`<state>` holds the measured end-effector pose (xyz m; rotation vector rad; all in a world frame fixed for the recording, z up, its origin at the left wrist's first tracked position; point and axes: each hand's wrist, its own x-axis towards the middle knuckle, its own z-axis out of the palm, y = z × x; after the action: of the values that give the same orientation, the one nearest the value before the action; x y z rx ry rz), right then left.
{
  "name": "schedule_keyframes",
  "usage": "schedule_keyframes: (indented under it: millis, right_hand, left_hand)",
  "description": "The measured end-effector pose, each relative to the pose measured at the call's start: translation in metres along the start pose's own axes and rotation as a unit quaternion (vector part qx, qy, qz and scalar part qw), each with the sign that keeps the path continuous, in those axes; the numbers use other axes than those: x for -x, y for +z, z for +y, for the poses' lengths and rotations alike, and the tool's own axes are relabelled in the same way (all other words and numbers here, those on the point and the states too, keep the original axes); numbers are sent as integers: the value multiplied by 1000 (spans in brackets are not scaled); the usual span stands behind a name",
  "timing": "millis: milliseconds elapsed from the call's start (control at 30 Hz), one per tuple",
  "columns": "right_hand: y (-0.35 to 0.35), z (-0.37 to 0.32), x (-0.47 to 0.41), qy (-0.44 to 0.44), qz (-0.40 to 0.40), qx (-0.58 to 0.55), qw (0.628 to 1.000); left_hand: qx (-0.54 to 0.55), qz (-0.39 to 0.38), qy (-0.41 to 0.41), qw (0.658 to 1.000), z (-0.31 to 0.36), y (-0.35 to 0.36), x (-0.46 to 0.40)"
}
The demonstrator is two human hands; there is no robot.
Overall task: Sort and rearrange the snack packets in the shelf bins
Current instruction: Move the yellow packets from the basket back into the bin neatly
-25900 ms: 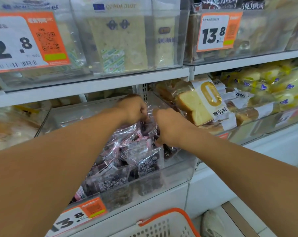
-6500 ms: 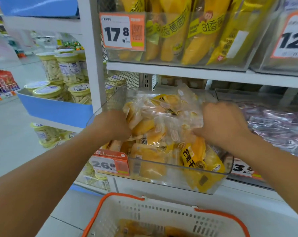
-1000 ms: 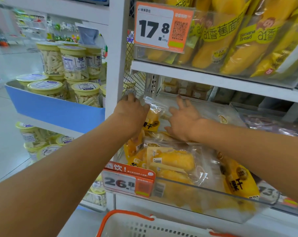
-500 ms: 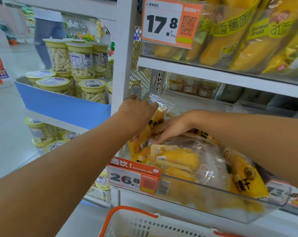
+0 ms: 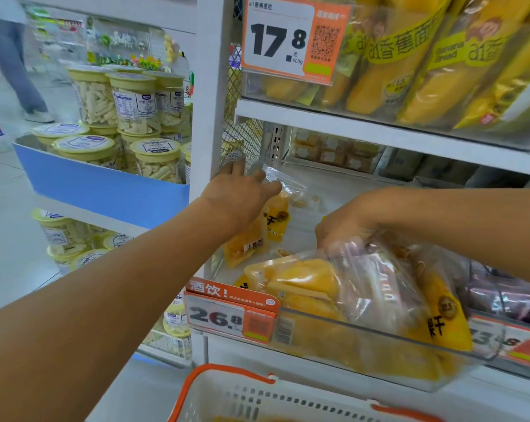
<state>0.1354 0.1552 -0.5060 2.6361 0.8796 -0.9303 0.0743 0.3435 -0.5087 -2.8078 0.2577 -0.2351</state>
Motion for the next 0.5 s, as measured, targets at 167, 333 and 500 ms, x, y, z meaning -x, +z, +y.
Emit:
schedule_keyframes:
  millis: [167, 333, 500]
  right_hand:
    - [8, 17, -23, -39, 223, -88, 970]
    - [-23, 7, -10, -71, 364, -301, 879]
    - [-37, -21, -20, -16, 303, -205, 930]
  left_hand:
    - [209, 39, 19, 977, -4, -3, -6]
    - [404, 105, -29, 908, -7, 3, -18]
    - [486, 100, -16, 868, -6, 1, -28]
